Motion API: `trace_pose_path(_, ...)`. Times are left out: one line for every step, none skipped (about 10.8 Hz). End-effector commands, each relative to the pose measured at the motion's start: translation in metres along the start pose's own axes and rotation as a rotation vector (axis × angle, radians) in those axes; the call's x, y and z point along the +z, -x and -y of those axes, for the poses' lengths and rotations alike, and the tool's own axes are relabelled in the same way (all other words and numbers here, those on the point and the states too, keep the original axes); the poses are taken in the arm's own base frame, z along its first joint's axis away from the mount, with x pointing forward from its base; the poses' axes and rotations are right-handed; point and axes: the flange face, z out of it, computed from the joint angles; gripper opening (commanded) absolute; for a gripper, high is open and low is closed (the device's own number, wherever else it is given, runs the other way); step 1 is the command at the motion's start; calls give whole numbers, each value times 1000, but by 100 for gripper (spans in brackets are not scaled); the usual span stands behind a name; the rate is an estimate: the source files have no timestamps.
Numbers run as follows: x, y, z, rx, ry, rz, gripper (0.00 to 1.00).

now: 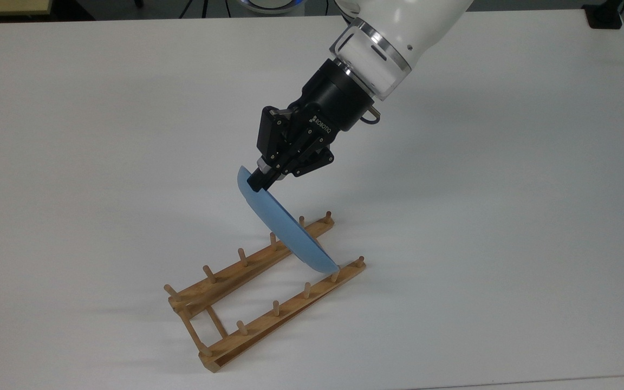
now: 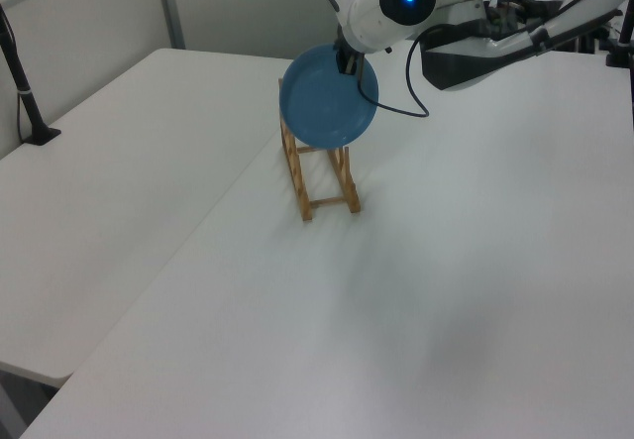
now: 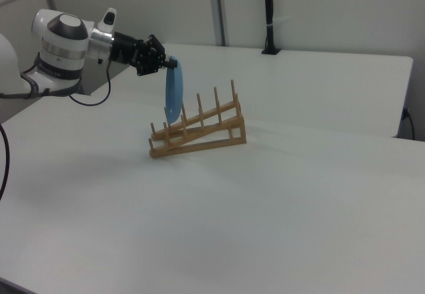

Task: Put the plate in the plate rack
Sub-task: 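Carry the upright plate over the wooden rack and lower it between pegs, then open the gripper to release the plate and raise away from the rack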

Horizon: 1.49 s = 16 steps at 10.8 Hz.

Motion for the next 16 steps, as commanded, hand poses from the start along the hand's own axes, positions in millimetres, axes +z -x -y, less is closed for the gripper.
trace_pose_path(9, 0, 11, -29, 46, 7, 0)
trace_pose_path(9, 0, 14, -33, 44, 8, 0)
trace_pose_path(10, 0, 18, -39, 42, 10, 0)
trace_pose_path(13, 1, 24, -47, 40, 14, 0)
trace_pose_path(15, 1, 34, -57, 35, 16, 0)
trace_pose_path(22, 3, 46, -73, 30, 28, 0)
trace_pose_path(23, 3, 58, -79, 22, 29, 0)
trace_pose_path(20, 2, 66, -64, 14, 24, 0)
trace_pose_path(20, 1, 67, -53, 13, 22, 0)
trace_pose_path(20, 1, 69, -50, 9, 19, 5)
trace_pose_path(22, 2, 73, -40, 5, 20, 18)
trace_pose_path(26, 2, 79, -12, 9, 21, 31)
trace_pose_path(26, 1, 79, 28, 9, 17, 57)
trace_pose_path(23, 0, 80, 56, 9, 12, 68)
trace_pose_path(19, -2, 82, 72, 3, 6, 81)
trace_pose_path(16, -3, 84, 91, -1, 1, 87)
